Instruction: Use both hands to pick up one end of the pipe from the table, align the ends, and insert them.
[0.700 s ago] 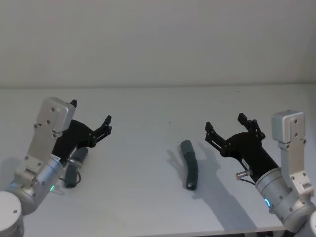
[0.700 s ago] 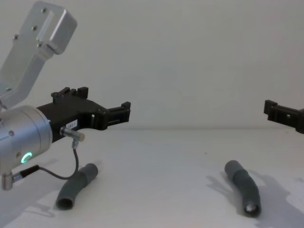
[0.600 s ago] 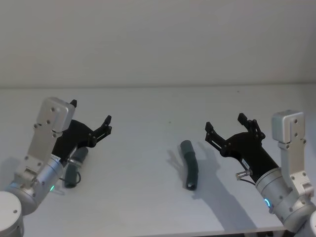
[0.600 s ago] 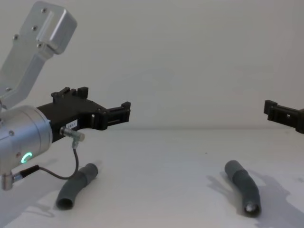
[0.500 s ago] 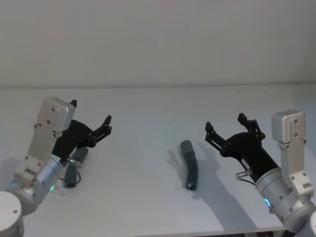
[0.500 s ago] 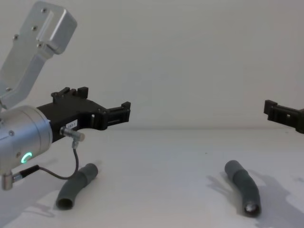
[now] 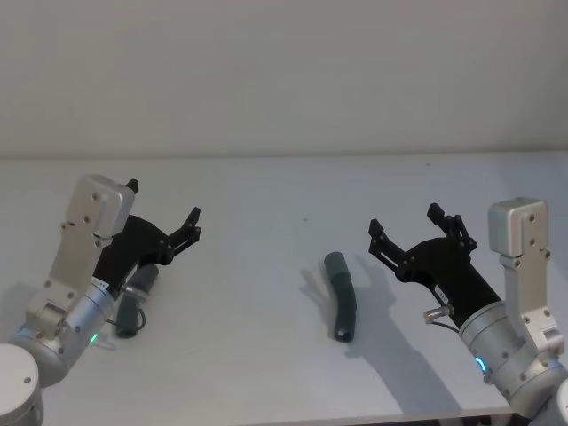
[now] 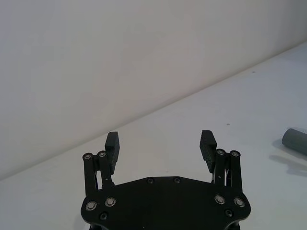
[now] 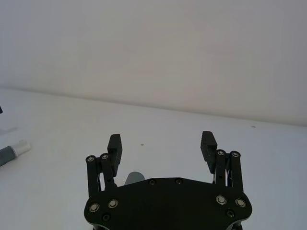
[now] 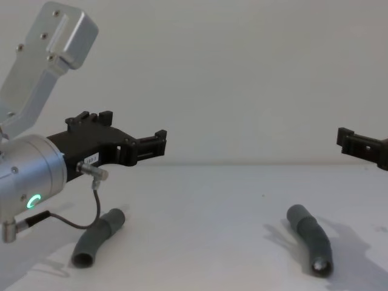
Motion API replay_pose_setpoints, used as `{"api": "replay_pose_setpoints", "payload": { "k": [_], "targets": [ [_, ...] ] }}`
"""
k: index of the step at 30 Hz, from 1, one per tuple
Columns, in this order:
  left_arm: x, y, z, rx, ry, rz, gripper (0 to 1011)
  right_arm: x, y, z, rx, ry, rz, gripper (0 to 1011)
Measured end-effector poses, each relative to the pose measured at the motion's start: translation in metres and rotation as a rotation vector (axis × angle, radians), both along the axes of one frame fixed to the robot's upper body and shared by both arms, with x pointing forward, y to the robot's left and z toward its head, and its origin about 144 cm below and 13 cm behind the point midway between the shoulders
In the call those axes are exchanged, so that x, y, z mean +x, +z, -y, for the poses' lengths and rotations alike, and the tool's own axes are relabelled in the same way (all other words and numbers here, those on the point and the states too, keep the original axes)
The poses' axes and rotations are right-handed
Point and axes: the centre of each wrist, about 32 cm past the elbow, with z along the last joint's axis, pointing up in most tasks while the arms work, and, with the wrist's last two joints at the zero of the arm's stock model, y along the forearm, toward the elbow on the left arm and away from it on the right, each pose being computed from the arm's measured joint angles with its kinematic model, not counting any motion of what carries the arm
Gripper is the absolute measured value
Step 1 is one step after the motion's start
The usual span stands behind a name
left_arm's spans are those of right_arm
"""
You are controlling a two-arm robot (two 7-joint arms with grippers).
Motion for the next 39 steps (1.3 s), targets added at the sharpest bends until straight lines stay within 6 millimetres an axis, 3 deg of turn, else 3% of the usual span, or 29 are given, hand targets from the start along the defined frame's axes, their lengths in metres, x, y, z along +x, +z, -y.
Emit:
{"api": "replay_pose_setpoints", "payload": {
  "k": [25, 31, 39],
  "targets": [
    [-0.002, 0.002, 0.002, 0.003, -0.001, 0.001, 1001, 0.000, 0.000, 0.000, 0.000, 0.000, 0.000, 1000],
    [-0.009, 0.006, 0.010, 0.007, 0.006, -0.009, 1001, 0.000, 0.000, 0.000, 0.000, 0.000, 0.000, 1000],
    [-0.025, 0.016, 0.036, -0.006, 0.049, -0.057, 1001, 0.000, 0.000, 0.000, 0.000, 0.000, 0.000, 1000]
  ]
}}
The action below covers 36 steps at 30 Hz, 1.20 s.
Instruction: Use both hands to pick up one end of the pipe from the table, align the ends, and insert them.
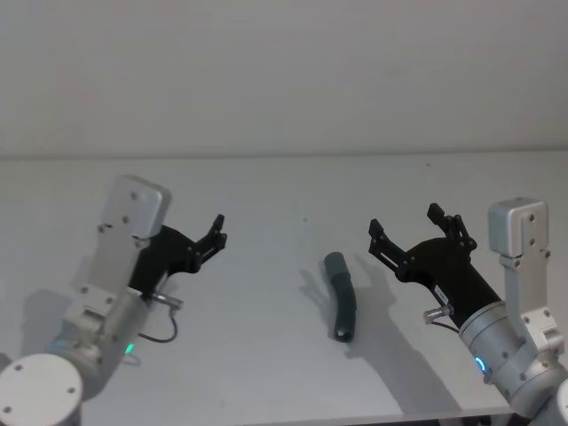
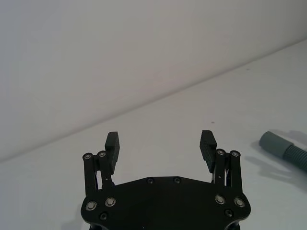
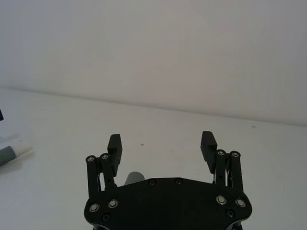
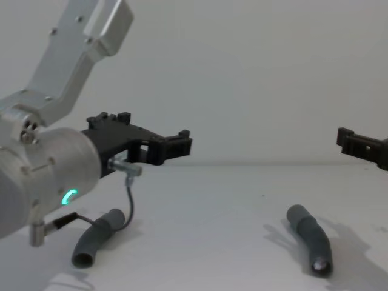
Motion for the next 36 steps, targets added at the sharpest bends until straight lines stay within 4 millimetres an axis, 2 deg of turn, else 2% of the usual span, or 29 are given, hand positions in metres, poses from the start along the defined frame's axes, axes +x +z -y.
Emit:
{"api": "replay_pose_setpoints", "payload": {
  "k": [10, 17, 27, 36],
  "targets": [
    [-0.024, 0.016, 0.037, -0.008, 0.085, -0.083, 1001, 0.000, 0.000, 0.000, 0.000, 0.000, 0.000, 1000],
    [-0.035, 0.027, 0.047, -0.005, 0.128, -0.134, 1001, 0.000, 0.000, 0.000, 0.000, 0.000, 0.000, 1000],
    [-0.044, 0.040, 0.045, 0.009, 0.160, -0.189, 1001, 0.000, 0.000, 0.000, 0.000, 0.000, 0.000, 1000],
    [-0.047, 0.050, 0.032, 0.013, 0.153, -0.239, 1001, 0.000, 0.000, 0.000, 0.000, 0.000, 0.000, 1000]
  ]
}}
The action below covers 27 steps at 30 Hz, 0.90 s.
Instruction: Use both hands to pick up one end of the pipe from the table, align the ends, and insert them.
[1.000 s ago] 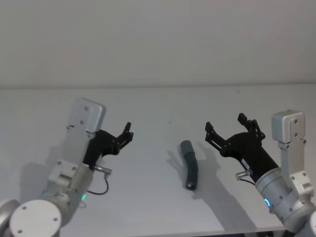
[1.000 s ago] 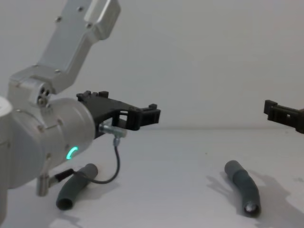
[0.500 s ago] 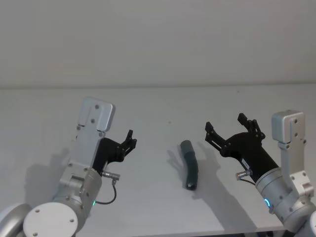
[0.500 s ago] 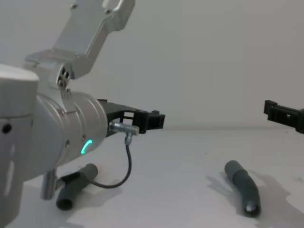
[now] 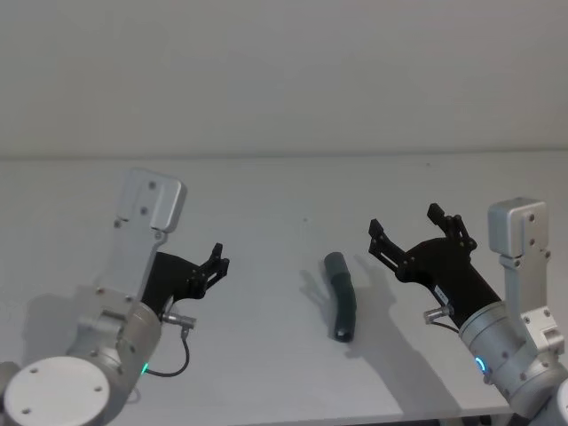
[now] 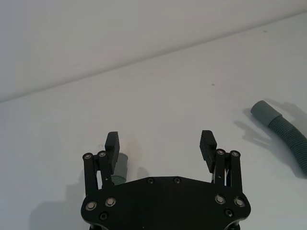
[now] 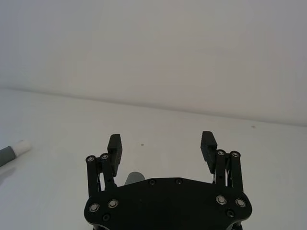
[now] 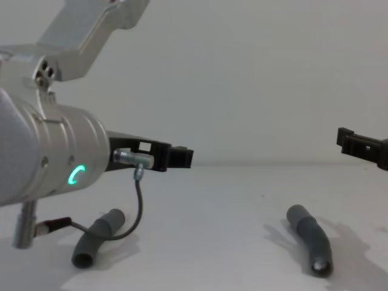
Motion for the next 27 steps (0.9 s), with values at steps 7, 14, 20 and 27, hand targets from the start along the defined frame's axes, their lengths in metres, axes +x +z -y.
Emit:
{"api": "replay_pose_setpoints", "payload": {
  "k": [7, 14, 20, 27],
  "targets": [
    [0.001, 0.000, -0.011, -0.025, -0.016, -0.035, 1001, 0.000, 0.000, 0.000, 0.000, 0.000, 0.000, 1000],
    [0.003, -0.006, -0.020, -0.058, -0.023, -0.061, 1001, 0.000, 0.000, 0.000, 0.000, 0.000, 0.000, 1000],
    [0.005, -0.012, -0.026, -0.080, -0.019, -0.077, 1001, 0.000, 0.000, 0.000, 0.000, 0.000, 0.000, 1000],
    [0.005, -0.020, -0.033, -0.097, 0.001, -0.098, 1001, 0.000, 0.000, 0.000, 0.000, 0.000, 0.000, 1000]
  ]
}}
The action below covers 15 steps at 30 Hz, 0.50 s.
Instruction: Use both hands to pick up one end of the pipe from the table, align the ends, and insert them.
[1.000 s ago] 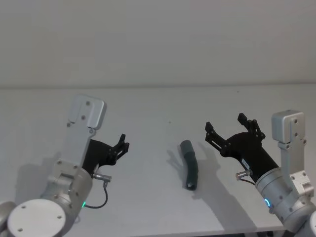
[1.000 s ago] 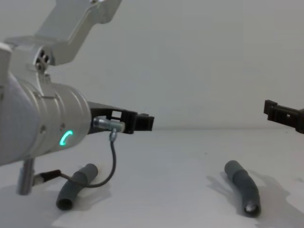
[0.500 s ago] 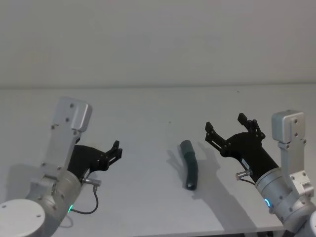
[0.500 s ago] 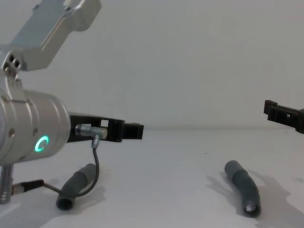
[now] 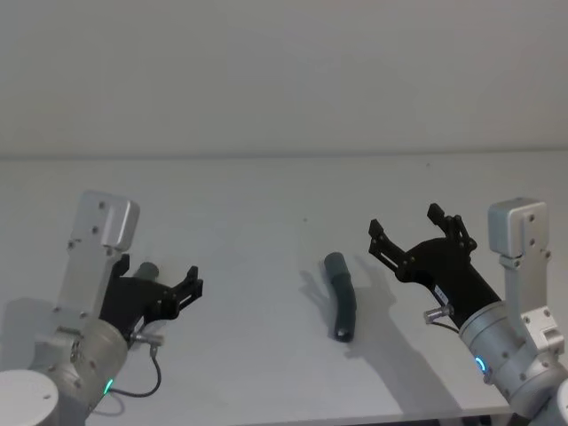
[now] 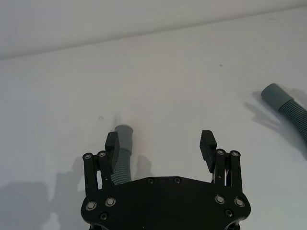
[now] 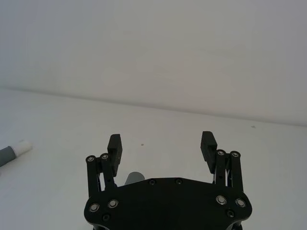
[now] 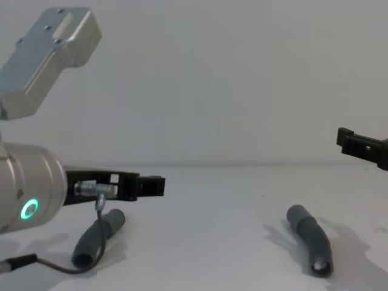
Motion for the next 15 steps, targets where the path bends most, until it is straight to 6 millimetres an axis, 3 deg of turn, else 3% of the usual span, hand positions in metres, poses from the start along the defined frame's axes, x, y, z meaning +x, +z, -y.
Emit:
{"api": "replay_pose_setpoints", "payload": {
  "k": [15],
  "targets": [
    [0.008, -0.015, -0.009, -0.014, 0.016, -0.023, 1001, 0.000, 0.000, 0.000, 0.000, 0.000, 0.000, 1000]
  ]
}}
